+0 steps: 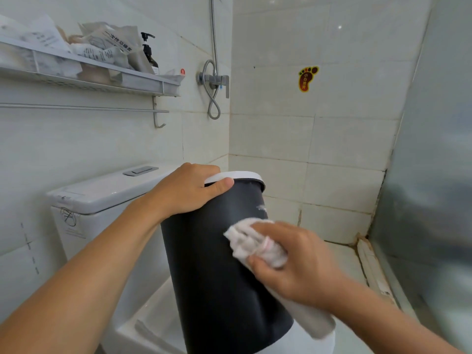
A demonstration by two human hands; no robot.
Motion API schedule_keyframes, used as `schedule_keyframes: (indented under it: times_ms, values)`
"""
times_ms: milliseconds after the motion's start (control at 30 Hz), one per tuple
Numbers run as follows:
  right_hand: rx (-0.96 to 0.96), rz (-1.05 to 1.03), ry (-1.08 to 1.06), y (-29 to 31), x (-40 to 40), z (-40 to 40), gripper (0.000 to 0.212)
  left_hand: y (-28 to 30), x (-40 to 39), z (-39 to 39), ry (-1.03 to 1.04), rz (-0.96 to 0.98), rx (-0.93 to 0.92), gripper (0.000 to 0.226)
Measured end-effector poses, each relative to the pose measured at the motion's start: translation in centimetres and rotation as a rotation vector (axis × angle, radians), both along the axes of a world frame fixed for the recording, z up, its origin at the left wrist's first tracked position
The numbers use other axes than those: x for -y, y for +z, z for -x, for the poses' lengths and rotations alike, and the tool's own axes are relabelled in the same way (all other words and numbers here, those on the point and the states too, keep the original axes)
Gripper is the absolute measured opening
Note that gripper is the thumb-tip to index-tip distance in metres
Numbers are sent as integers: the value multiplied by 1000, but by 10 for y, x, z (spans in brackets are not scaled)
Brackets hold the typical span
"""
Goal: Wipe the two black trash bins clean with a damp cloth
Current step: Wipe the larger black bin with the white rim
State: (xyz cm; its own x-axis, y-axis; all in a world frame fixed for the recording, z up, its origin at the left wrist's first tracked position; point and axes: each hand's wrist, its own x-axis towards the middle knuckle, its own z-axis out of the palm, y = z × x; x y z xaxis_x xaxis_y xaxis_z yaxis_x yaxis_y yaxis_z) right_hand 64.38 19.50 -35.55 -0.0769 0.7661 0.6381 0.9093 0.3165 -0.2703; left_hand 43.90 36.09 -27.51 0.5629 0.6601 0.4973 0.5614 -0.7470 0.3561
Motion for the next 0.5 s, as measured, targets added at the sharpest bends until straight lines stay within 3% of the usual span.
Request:
schedule_keyframes:
  times_ms: [133, 233, 500]
  values:
    - [-87, -9, -9, 2, -5, -4, 42, -1, 0, -3, 20, -9, -10, 54]
    - [-239, -52, -41, 29, -24, -8, 27, 1, 6, -9, 10, -41, -35, 52]
    - [-358, 18, -116, 37, -42, -18, 20, -4, -1, -2, -32, -37, 6, 53]
